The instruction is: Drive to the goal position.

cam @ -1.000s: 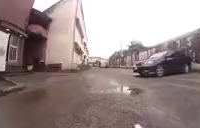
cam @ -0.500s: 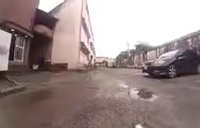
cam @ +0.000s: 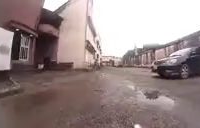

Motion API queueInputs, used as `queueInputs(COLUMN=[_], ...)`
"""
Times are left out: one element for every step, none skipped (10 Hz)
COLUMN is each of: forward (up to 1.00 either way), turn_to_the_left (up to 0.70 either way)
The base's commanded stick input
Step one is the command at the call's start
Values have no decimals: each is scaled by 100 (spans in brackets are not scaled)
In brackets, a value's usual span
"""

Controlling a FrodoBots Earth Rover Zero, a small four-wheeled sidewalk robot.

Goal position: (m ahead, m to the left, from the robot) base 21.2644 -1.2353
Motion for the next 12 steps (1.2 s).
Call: queueInputs(forward=[70,70,70,70,70,70,70,70,70,70,70,70], turn_to_the_left=[-17,-17,-17,-17,-14,11,18,18,18,18,18,7])
